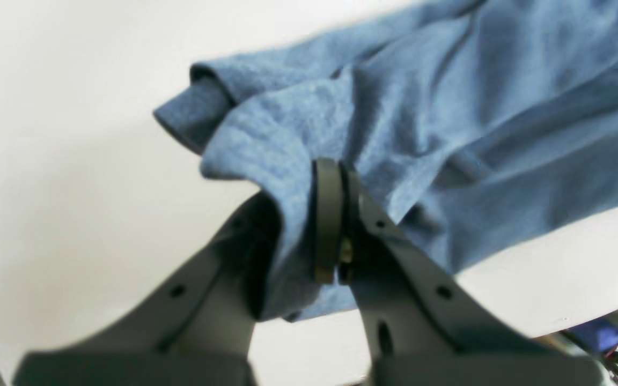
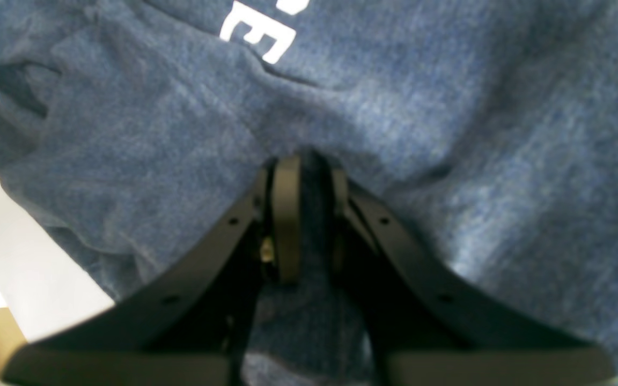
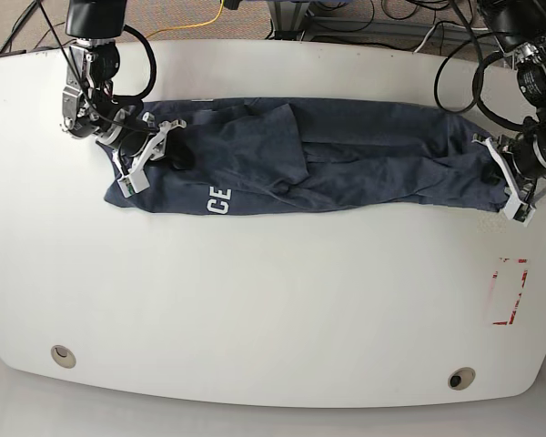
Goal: Layout the t-shirt on the table in an organized manner, then fold the t-shirt properly
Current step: 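Move the left gripper to the strip middle and grasp the fabric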
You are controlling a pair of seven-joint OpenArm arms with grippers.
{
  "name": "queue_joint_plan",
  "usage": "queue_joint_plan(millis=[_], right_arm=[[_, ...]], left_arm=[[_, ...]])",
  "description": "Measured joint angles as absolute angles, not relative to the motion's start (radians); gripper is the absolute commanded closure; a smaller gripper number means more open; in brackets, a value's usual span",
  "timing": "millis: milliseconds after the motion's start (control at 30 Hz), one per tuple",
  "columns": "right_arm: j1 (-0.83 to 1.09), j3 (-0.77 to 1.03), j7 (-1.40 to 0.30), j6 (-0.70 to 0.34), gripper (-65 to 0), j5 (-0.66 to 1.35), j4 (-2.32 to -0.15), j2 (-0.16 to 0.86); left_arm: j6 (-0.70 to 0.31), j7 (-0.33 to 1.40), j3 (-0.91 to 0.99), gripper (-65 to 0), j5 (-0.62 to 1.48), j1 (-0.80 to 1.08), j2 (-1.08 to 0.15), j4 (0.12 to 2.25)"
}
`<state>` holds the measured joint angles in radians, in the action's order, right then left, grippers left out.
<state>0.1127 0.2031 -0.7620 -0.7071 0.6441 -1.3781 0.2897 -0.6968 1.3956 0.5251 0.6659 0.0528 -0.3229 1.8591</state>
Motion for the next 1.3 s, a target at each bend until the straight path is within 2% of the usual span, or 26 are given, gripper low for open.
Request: queue_joint_plan(millis=[300,700,1033,1300], right_arm=[[0.112,0.203,-0.762,-0.707,-7.5,0.644,-1.38,0.28],[0.112,0.201,-0.762,-0.707,-7.5,0.644,-1.38,0.28],[0.112,0.201,-0.762,-0.707,-7.5,0.644,-1.38,0.278],[0.112,0.202,-0.762,-0.707,-7.5,0.644,-1.38,0.257]], left_arm=[[-0.697,1.417,0.378,0.0,0.735,0.025,-0.307,1.903],[-0.697,1.415,0.181,0.0,0.741,0.022,-0.167,1.901],[-0.697,1.417,0.147,0.0,0.696,0.007,-0.046,1.899],[-0.697,1.415,0.066,0.0,0.69,-0.001,0.002,1.899]])
